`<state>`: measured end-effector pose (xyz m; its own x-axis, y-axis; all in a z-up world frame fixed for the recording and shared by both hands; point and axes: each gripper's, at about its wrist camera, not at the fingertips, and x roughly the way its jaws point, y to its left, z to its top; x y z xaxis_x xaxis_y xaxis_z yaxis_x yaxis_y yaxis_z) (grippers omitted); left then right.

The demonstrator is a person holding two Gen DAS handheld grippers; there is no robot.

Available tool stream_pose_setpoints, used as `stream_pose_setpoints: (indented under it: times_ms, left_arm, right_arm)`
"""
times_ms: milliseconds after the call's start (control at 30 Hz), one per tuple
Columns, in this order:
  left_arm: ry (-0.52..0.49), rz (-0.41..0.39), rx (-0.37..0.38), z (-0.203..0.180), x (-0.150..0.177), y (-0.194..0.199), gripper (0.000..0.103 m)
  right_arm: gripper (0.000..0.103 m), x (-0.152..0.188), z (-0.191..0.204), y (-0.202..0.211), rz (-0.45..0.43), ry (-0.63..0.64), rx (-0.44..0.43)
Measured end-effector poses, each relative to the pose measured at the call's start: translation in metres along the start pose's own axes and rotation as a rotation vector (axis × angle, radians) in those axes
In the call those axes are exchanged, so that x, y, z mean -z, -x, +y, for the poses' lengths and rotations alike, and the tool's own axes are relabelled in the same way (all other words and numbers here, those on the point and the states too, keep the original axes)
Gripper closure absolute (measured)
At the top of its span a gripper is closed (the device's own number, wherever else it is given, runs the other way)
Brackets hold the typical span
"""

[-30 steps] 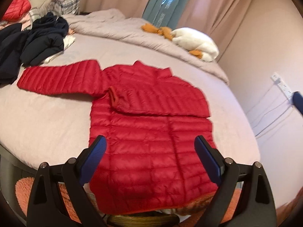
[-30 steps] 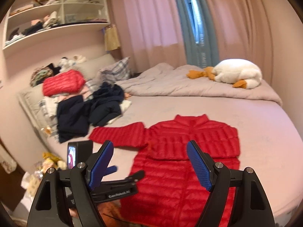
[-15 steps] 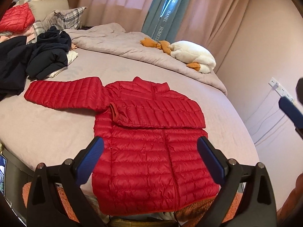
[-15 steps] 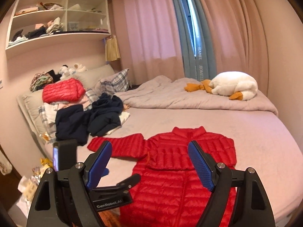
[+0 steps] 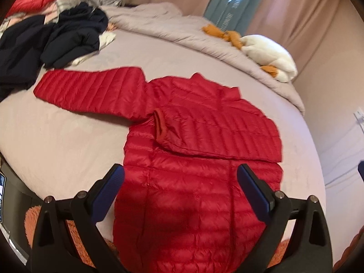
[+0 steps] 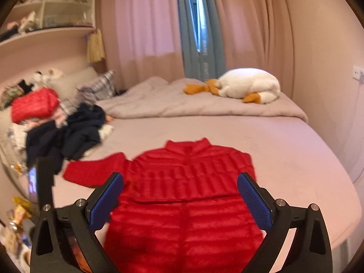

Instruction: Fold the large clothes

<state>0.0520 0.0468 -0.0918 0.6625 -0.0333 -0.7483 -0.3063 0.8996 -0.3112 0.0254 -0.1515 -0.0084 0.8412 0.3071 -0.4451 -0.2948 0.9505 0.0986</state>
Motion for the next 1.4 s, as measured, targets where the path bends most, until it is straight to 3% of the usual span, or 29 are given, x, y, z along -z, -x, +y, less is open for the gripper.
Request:
stream_pose_setpoints:
  times_ms: [167, 400, 500, 633, 767, 867, 900, 967, 1000, 1033, 1133, 1267, 1400]
  left_arm:
    - [0.016, 0.062, -0.056, 0.005, -0.018, -0.043, 0.004]
    - [0.037, 0.147, -0.078, 0.007, -0.033, -0.100, 0.005]
    - [0.038, 0.172, -0.051, 0.006, -0.034, -0.121, 0.006]
    - [0.082, 0.230, -0.006, 0.010, -0.032, -0.146, 0.015]
    - [0.088, 0.238, 0.015, 0.009, -0.031, -0.159, 0.018]
    - [0.137, 0.230, 0.056, 0.015, -0.031, -0.167, 0.025]
    - [0.157, 0.222, 0.063, 0.018, -0.032, -0.169, 0.032]
    - [0.169, 0.200, 0.061, 0.022, -0.034, -0.169, 0.057]
    - [0.171, 0.192, 0.069, 0.023, -0.036, -0.169, 0.076]
    - [0.172, 0.191, 0.071, 0.023, -0.039, -0.168, 0.085]
    - [0.172, 0.147, 0.060, 0.021, -0.053, -0.157, 0.091]
    - [0.136, 0.068, 0.014, 0.018, -0.077, -0.140, 0.092]
    - [0.138, 0.046, -0.027, 0.030, -0.094, -0.138, 0.092]
  right_arm:
    - [0.004, -0.002, -0.020, -0.029, 0.066, -0.060, 0.027]
    - [0.004, 0.006, -0.047, -0.061, 0.158, -0.090, 0.100]
    - [0.004, 0.008, -0.058, -0.072, 0.188, -0.114, 0.123]
    - [0.004, 0.011, -0.069, -0.082, 0.218, -0.144, 0.129]
    - [0.004, 0.013, -0.077, -0.088, 0.234, -0.162, 0.143]
    - [0.004, 0.016, -0.083, -0.091, 0.241, -0.180, 0.145]
    - [0.004, 0.017, -0.084, -0.093, 0.244, -0.187, 0.145]
    - [0.004, 0.020, -0.084, -0.093, 0.251, -0.198, 0.146]
    - [0.004, 0.021, -0.085, -0.094, 0.256, -0.202, 0.147]
    - [0.004, 0.023, -0.086, -0.094, 0.261, -0.208, 0.149]
    - [0.004, 0.026, -0.089, -0.095, 0.270, -0.224, 0.153]
    - [0.004, 0.025, -0.091, -0.091, 0.261, -0.223, 0.165]
    - [0.004, 0.023, -0.094, -0.090, 0.251, -0.219, 0.185]
